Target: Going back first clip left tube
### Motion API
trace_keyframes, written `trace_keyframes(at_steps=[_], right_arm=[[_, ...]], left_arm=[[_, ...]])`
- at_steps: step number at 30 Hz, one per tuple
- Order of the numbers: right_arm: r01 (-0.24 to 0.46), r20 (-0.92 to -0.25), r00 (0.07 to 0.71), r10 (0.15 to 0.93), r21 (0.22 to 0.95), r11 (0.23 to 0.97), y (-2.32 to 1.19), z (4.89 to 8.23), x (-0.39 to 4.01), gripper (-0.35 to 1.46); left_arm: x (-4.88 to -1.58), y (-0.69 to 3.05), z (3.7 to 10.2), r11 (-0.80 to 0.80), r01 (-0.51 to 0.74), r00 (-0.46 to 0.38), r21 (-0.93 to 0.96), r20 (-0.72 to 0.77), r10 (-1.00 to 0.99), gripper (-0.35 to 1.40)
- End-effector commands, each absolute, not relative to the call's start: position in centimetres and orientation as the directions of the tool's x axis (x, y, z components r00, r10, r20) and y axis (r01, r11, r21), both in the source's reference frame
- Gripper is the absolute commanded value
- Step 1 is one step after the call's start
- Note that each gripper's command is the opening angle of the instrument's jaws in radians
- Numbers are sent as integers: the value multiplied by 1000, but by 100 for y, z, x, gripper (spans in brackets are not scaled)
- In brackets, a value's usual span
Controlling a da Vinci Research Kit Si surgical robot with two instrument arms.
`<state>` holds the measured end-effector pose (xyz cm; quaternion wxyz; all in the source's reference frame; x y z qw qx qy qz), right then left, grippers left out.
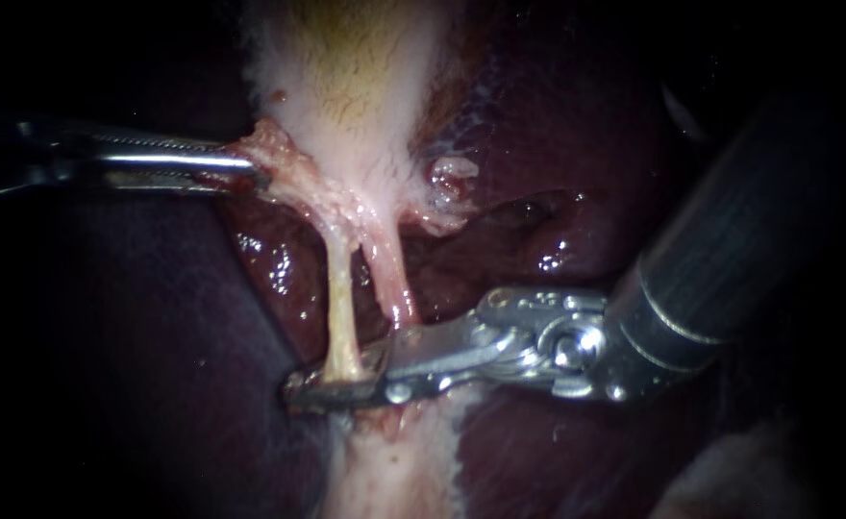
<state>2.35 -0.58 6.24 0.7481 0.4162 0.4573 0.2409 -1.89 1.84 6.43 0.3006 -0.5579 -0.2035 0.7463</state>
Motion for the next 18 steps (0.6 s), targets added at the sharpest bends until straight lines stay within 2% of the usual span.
trace_keyframes(at_steps=[1, 2, 3, 7, 9, 12, 18], right_arm=[[20, -483, 466, 741, 843, 537, -59, 624, 235, -35], [20, -483, 466, 741, 843, 537, -59, 625, 236, -35], [24, -486, 459, 744, 844, 536, -60, 626, 236, -26], [27, -492, 454, 743, 841, 540, -66, 634, 240, 26], [26, -494, 454, 742, 839, 543, -68, 640, 243, 41], [23, -493, 446, 747, 840, 541, -70, 649, 246, 47], [51, -603, 406, 687, 765, 642, -66, 664, 249, 49]], left_arm=[[-189, 184, 642, -736, -222, -197, -639, -710, 676, -35], [-188, 184, 642, -736, -221, -197, -639, -710, 676, -35], [-188, 184, 642, -736, -222, -197, -639, -710, 676, -35], [-188, 184, 642, -736, -221, -197, -639, -710, 676, -35], [-188, 184, 642, -736, -221, -197, -639, -710, 676, -35], [-188, 184, 642, -736, -221, -197, -639, -710, 676, -35], [-188, 184, 642, -736, -221, -197, -639, -710, 676, -35]])
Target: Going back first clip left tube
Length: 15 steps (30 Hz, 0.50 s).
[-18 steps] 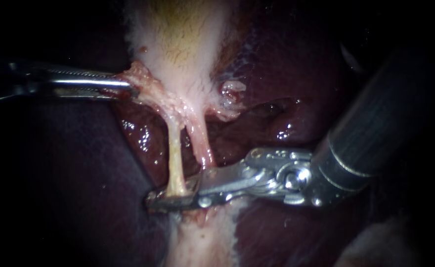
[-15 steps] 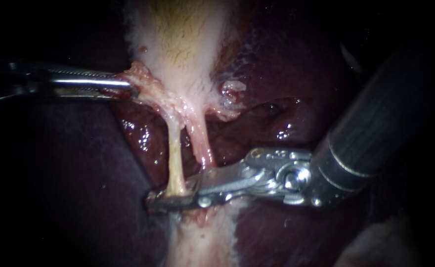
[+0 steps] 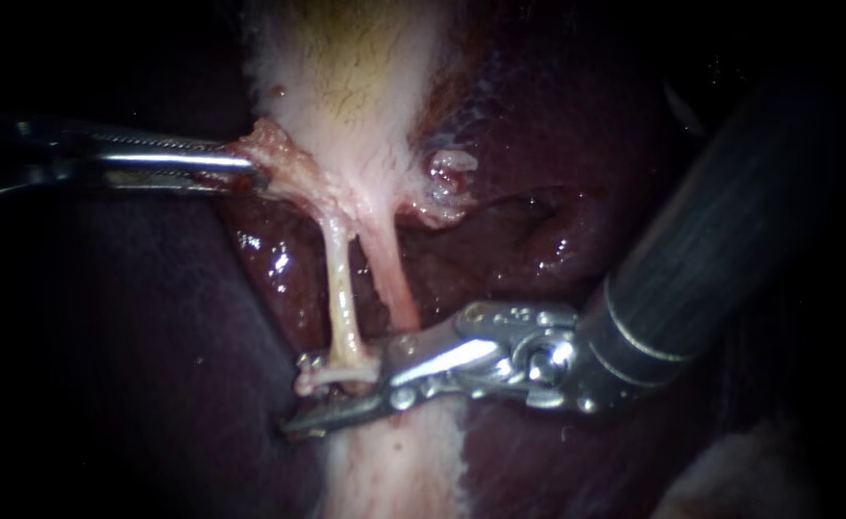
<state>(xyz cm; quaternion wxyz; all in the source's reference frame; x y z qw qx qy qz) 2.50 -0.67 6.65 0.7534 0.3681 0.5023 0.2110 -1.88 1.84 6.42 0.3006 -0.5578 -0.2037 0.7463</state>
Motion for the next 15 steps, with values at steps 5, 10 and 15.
trace_keyframes(at_steps=[5, 10, 15], right_arm=[[75, -676, 394, 622, 698, 712, -59, 675, 245, 50], [89, -712, 388, 585, 661, 745, -52, 685, 238, 50], [95, -736, 383, 558, 633, 769, -49, 691, 228, 50]], left_arm=[[-188, 184, 642, -736, -221, -197, -639, -710, 676, -35], [-188, 184, 642, -736, -221, -197, -639, -710, 676, -35], [-187, 184, 642, -737, -221, -197, -639, -710, 676, -35]])
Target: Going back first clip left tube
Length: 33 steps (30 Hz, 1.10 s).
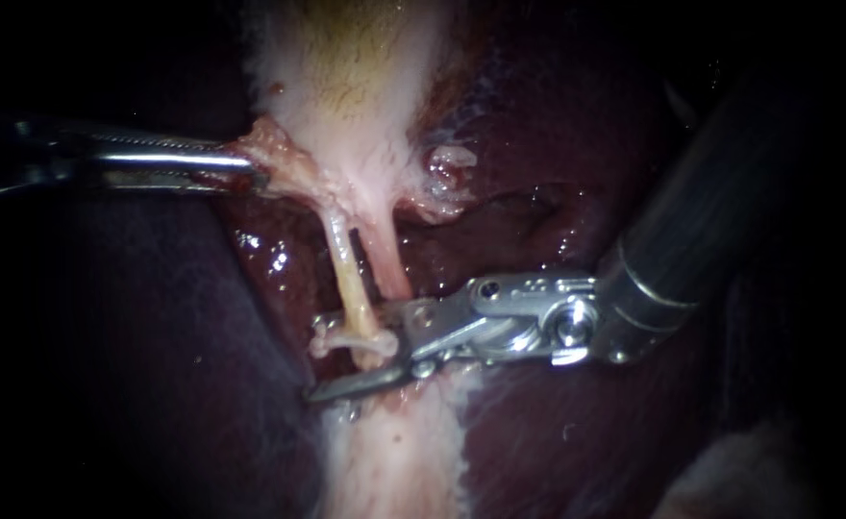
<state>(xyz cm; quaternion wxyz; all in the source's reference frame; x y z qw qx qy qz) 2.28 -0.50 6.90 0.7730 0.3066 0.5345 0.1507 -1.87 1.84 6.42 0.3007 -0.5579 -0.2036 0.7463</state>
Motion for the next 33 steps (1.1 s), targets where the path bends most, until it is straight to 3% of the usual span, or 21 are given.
trace_keyframes(at_steps=[1, 9, 20, 28, 33], right_arm=[[95, -736, 383, 558, 633, 769, -49, 691, 226, 50], [100, -765, 375, 523, 595, 798, -45, 694, 209, 50], [37, -819, 356, 450, 494, 869, -27, 680, 154, 50], [80, -868, 348, 354, 404, 911, -17, 670, 99, 50], [95, -874, 345, 342, 395, 914, -15, 669, 72, 50]], left_arm=[[-187, 184, 642, -737, -221, -197, -639, -710, 676, -35], [-186, 184, 642, -737, -220, -197, -639, -710, 676, -35], [-185, 184, 642, -737, -220, -197, -639, -710, 676, -35], [-185, 184, 643, -737, -220, -197, -639, -711, 675, -35], [-185, 184, 643, -737, -220, -197, -639, -711, 675, -35]])
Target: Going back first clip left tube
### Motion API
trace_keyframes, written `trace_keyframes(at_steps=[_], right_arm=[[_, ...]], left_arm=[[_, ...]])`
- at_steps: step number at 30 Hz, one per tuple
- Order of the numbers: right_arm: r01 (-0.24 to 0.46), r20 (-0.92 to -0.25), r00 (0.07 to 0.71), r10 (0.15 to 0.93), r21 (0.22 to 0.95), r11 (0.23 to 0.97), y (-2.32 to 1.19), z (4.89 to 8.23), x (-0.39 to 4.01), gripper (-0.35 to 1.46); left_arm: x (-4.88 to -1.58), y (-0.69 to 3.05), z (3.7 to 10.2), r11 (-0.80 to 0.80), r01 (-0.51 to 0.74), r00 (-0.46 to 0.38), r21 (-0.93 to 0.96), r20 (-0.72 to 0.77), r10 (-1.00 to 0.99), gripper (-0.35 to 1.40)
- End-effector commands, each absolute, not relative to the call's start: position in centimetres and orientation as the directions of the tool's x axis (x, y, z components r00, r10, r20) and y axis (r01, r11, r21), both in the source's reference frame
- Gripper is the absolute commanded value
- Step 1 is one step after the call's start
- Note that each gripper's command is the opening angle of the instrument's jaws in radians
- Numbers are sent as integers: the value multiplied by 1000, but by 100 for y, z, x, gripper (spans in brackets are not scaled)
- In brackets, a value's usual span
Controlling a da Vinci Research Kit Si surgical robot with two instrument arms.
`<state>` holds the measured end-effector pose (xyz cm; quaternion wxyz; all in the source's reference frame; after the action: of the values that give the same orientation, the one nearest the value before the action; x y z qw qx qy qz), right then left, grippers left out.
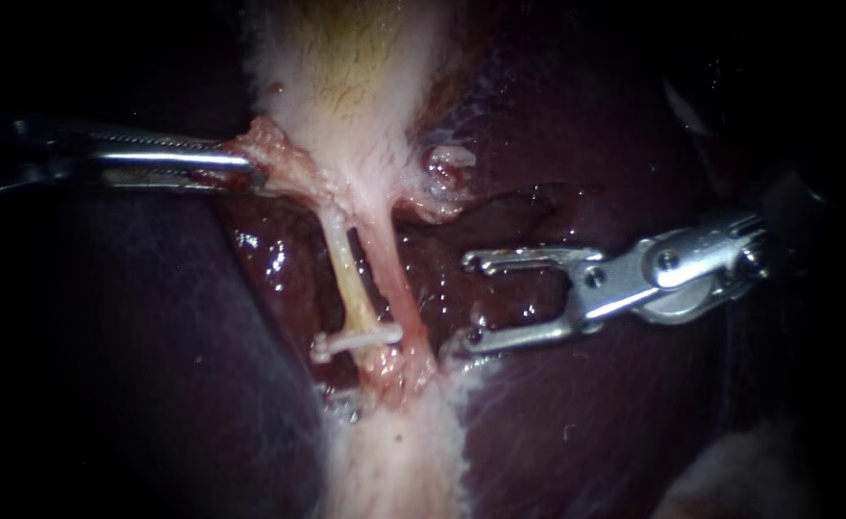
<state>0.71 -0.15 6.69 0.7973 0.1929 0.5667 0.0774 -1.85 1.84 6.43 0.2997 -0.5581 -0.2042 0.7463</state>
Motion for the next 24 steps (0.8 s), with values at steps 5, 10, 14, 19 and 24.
trace_keyframes(at_steps=[5, 10, 14, 19, 24], right_arm=[[100, -878, 344, 333, 387, 917, -11, 669, 61, 50], [100, -878, 344, 333, 387, 917, -10, 669, 59, 50], [103, -880, 343, 329, 383, 918, -9, 667, 57, 50], [104, -880, 343, 330, 385, 917, -7, 665, 53, 50], [104, -879, 342, 331, 385, 917, -6, 664, 50, 50]], left_arm=[[-185, 185, 644, -737, -220, -197, -639, -711, 675, -35], [-185, 186, 646, -737, -217, -198, -640, -711, 675, -35], [-185, 188, 653, -738, -220, -197, -638, -711, 674, -35], [-192, 188, 670, -741, -223, -198, -633, -715, 670, -35], [-202, 189, 690, -745, -227, -199, -627, -719, 666, -35]])
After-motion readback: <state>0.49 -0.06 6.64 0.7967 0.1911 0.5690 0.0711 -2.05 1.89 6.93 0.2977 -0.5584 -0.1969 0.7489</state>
